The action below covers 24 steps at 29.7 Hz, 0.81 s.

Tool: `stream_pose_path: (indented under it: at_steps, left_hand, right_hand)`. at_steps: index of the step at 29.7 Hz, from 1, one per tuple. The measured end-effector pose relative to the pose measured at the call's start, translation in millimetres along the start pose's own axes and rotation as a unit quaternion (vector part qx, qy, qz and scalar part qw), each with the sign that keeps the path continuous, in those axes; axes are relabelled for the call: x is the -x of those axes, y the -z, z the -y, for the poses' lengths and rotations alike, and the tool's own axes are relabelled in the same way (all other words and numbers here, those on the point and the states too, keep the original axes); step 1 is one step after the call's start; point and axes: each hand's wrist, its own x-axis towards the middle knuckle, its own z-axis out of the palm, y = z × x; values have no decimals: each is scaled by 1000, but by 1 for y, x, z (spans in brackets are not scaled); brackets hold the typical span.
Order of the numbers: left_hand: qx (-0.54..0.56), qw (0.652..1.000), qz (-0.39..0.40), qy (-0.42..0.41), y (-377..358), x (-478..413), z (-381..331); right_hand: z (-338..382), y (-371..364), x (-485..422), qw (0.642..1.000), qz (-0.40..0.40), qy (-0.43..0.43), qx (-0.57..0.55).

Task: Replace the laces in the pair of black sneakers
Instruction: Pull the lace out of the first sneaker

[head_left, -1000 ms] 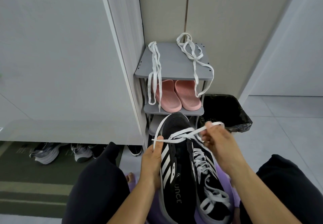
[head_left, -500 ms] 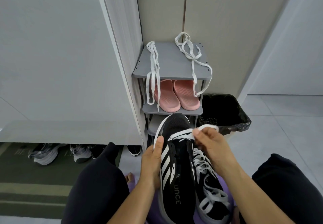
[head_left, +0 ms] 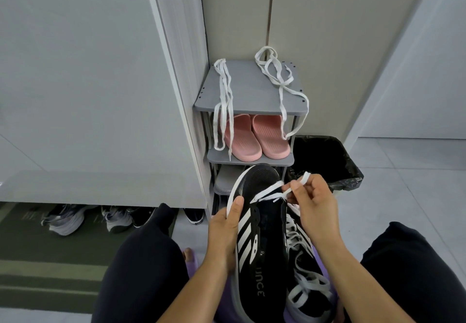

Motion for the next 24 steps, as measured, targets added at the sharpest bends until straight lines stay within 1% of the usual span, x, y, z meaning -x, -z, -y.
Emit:
stream_pose_path:
  at_steps: [2, 4, 5, 6, 7, 9, 12, 15, 16, 17, 20, 21, 24]
  left_hand:
    - [-17, 1000, -7, -9, 3, -2, 3]
    - [-41, 999, -15, -28, 6, -3, 5]
    - [-52, 998, -21, -37, 7, -3, 6]
    - [-65, 997, -24, -45, 8, -4, 7]
    - [-80, 995, -24, -53, 9, -5, 7]
    - [-105, 992, -25, -66, 9, -7, 10]
    - [-111, 991, -20, -70, 7, -9, 13]
    - [-114, 993, -4, -40, 9, -14, 20]
    - [-116, 993, 9, -21, 11, -16, 23]
    - [-115, 993, 19, 5, 13, -18, 27]
    - [-91, 993, 19, 79, 19, -20, 35]
    - [-96, 991, 16, 93, 22, -22, 38]
    - [-132, 984, 18, 120, 28, -29, 43]
  right_hand:
    - [-1, 2, 2, 990, 36, 65, 119]
    - [-5, 3, 2, 959, 57, 143, 239]
    - [-6, 4, 2, 945, 61, 177, 270]
    - [-7, 3, 3, 938, 64, 196, 278]
    - [-7, 3, 3, 939, 66, 199, 271]
    - [-7, 2, 3, 958, 61, 162, 228]
    - [-5, 0, 2, 991, 37, 42, 120]
    - [-11, -3, -1, 998, 18, -47, 28]
    - [-14, -4, -1, 997, 25, -66, 26]
    - [-19, -5, 0, 995, 40, -78, 50]
    - [-39, -10, 4, 970, 107, -84, 203]
    - [-45, -13, 6, 963, 116, -84, 229]
    - [-52, -18, 9, 964, 116, -98, 216]
